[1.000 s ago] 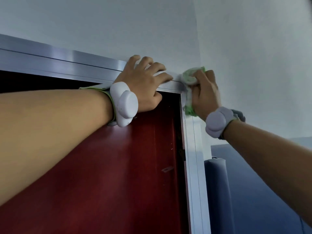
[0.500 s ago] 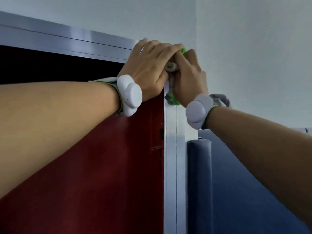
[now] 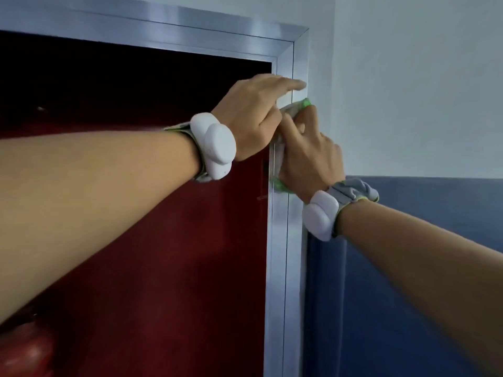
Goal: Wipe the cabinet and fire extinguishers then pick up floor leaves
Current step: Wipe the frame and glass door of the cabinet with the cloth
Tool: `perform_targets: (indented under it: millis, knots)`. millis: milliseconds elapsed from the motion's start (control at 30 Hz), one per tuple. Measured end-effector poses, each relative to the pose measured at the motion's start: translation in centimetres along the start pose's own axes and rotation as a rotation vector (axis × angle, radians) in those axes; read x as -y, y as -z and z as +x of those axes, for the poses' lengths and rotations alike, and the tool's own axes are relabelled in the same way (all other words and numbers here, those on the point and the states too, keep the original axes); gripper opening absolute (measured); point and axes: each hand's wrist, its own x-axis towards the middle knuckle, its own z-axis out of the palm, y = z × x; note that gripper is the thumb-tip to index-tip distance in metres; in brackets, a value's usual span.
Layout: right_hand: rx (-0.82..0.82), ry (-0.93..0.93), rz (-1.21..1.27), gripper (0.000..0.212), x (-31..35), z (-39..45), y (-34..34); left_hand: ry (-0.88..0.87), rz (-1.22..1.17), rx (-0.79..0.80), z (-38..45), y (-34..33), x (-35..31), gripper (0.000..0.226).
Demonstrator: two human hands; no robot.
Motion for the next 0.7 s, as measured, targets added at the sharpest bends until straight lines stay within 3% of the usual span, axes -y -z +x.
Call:
perform_targets:
  millis: [100,200,400,533,633,700]
  knots:
    - [-0.083,-0.201,0.026,0.034,1.5,-0.2,-1.1,0.0,0.005,-0.001,-0.1,0.0,0.1,0.058]
    - [-0.103,-0.239,0.063,0.028,2.8,-4.9,-1.7,-0.06,0.15,0.122,-1.8,-1.2,0.1,0.063]
    - [0.224,-0.116,0.112,0.029,4.4,-18.3,-0.4,-0.159,0.285,0.236,-5.8,-4.3,-1.6,0.063]
    - [0.197,-0.177,0.086,0.03,4.1,-13.6,0.2,-0.195,0.296,0.278,-6.2,-3.4,-2.7,0.063]
    - [0.09,-0.322,0.053,0.054,3.8,-7.5,0.0,-0.124,0.196,0.171,-6.6,-3.1,-2.8,0.064]
    - [0.032,-0.376,0.052,0.057,4.3,-6.1,-0.6,-0.074,0.05,0.08,-7.2,-3.1,-3.2,0.063]
